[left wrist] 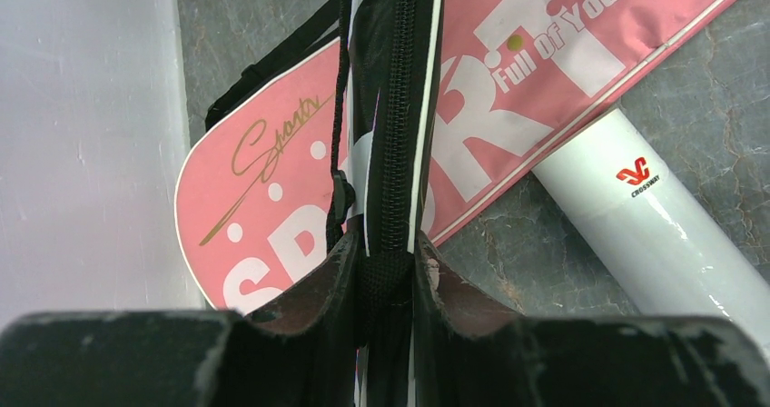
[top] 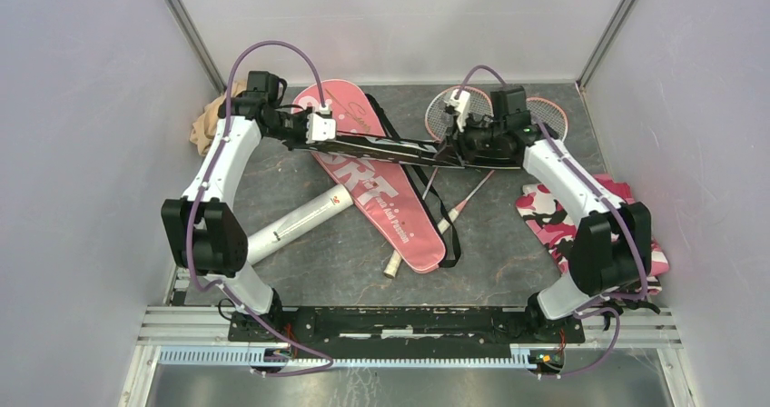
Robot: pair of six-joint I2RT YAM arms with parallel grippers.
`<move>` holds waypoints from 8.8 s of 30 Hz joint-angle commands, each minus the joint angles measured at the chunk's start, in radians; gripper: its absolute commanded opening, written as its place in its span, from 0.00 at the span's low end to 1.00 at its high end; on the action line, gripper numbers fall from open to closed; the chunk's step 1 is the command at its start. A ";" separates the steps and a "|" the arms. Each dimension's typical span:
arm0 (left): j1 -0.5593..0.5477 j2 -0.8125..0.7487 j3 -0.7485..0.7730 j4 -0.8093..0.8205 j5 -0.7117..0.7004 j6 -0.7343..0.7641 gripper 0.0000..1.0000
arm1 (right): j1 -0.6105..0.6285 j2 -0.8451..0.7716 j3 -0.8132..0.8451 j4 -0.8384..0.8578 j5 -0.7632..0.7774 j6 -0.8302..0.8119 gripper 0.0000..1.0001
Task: Pack up the badminton gear
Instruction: Zip the racket bag at the center of the board, then place the racket bag at the center of the board, then move the racket bag to the center of the board.
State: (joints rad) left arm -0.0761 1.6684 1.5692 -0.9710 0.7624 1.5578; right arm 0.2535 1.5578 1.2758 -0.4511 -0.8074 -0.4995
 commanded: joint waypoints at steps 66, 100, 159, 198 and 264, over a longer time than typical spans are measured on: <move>0.014 -0.032 0.007 0.086 -0.060 0.038 0.02 | 0.061 -0.040 -0.021 -0.199 0.371 -0.357 0.00; 0.073 0.027 0.058 0.147 -0.070 0.039 0.02 | -0.536 0.127 0.014 -0.327 0.527 -0.592 0.00; 0.305 -0.047 0.122 0.880 -0.092 -1.148 0.02 | -0.551 0.027 0.211 -0.271 0.119 -0.172 0.74; 0.481 -0.075 -0.269 0.512 -0.572 -0.626 0.70 | 0.235 0.532 0.336 0.108 0.347 0.334 0.90; -0.043 -0.035 -0.377 1.026 -0.463 -1.354 1.00 | -0.047 -0.060 0.514 -0.130 0.389 0.302 0.00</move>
State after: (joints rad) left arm -0.1135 1.6310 1.1545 -0.0082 0.2863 0.2806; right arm 0.2081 1.5776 1.7245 -0.6682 -0.4419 -0.1684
